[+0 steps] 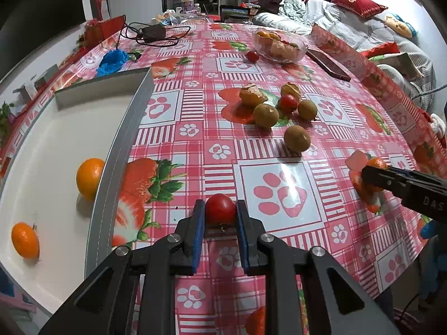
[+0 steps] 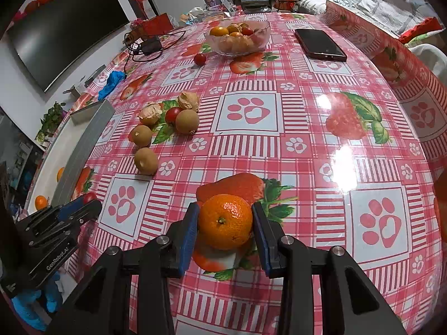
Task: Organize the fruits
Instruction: 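Grasp an orange with the right tool while the left tool holds the tomato, then carry the tomato and the orange over the white tray with both tools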
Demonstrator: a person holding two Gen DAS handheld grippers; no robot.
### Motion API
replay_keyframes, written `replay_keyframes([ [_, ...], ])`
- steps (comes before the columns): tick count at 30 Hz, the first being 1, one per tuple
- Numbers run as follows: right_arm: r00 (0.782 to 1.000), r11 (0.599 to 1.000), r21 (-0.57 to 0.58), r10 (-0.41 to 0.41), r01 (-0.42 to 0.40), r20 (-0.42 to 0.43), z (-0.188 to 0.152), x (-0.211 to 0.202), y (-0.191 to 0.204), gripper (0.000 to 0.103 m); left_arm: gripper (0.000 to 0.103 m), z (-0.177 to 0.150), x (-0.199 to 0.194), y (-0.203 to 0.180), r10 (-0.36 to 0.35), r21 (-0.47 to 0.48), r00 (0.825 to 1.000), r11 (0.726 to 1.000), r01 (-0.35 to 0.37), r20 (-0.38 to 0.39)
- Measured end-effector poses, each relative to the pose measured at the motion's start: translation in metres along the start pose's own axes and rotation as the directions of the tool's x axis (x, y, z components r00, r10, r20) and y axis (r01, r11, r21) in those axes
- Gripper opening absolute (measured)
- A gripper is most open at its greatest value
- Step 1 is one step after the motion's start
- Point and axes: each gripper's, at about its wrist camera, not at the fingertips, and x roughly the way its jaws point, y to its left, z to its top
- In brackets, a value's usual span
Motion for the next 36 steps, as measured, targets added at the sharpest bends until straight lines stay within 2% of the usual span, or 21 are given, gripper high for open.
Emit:
replay_keyframes([
  [36, 1.0, 0.999, -0.03, -0.025, 0.025, -0.001, 0.0005, 0.0018, 0.0044, 0.04, 0.024, -0.0017, -0.0009, -0.0006, 0.005, -0.003, 1.0, 1.0, -0.005, 0.002],
])
